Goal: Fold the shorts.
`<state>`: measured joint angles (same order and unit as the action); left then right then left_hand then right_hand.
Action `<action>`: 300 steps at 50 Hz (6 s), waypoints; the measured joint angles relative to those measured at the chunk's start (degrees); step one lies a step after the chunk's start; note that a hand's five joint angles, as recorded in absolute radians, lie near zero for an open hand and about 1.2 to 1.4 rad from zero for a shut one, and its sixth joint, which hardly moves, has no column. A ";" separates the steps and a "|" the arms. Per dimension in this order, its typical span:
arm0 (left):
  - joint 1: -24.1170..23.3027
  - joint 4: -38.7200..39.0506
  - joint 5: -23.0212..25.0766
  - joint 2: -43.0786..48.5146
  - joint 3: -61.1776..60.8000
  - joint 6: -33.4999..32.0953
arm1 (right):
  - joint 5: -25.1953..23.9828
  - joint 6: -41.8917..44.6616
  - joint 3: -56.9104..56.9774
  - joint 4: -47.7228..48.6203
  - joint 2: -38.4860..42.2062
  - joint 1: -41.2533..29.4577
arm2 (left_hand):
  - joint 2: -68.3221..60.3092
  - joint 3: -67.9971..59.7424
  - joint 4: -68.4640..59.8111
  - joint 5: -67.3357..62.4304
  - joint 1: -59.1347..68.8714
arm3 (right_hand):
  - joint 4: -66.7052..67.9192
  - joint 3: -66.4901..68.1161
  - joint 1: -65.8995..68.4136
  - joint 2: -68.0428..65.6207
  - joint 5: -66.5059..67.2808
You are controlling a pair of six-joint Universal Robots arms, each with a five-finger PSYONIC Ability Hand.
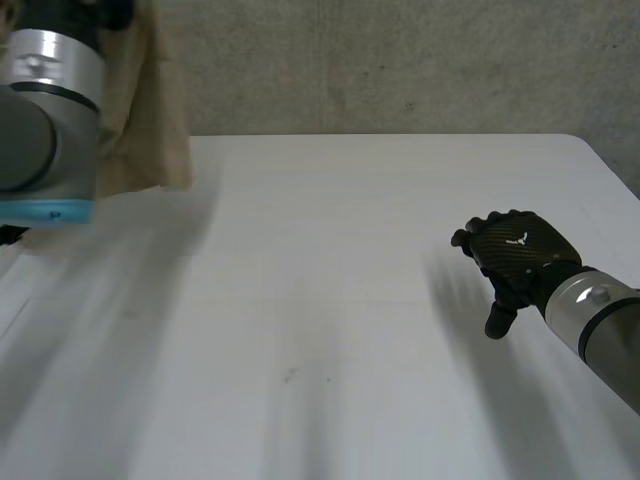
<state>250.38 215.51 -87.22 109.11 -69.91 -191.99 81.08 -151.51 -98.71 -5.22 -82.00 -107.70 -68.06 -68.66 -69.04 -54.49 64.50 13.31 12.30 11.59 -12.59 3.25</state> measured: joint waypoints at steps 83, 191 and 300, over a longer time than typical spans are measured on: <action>-18.98 -30.09 -4.76 6.18 -28.10 -4.76 | -15.31 25.90 0.26 5.58 15.48 1.38 | 42.21 42.59 42.88 38.11 -38.73 | 47.48 48.30 39.09 -48.36 46.16; -22.65 -37.31 -10.00 0.75 -16.39 26.40 | -3.96 2.52 24.21 -10.40 18.16 -4.67 | 48.78 49.95 49.85 44.84 -45.00 | 53.44 54.03 43.91 -54.13 52.15; -11.87 -12.31 -13.34 6.19 -8.30 -24.83 | 5.36 12.49 28.18 -3.98 18.37 -10.55 | 56.56 56.84 57.57 52.15 -53.59 | -0.16 -0.17 -0.24 0.31 -0.28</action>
<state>238.51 203.19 -100.56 115.30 -78.21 -216.82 86.44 -139.02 -70.54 -9.20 -63.63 -118.25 -11.49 -11.82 -11.47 -2.34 10.90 13.15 12.12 11.34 -12.29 2.97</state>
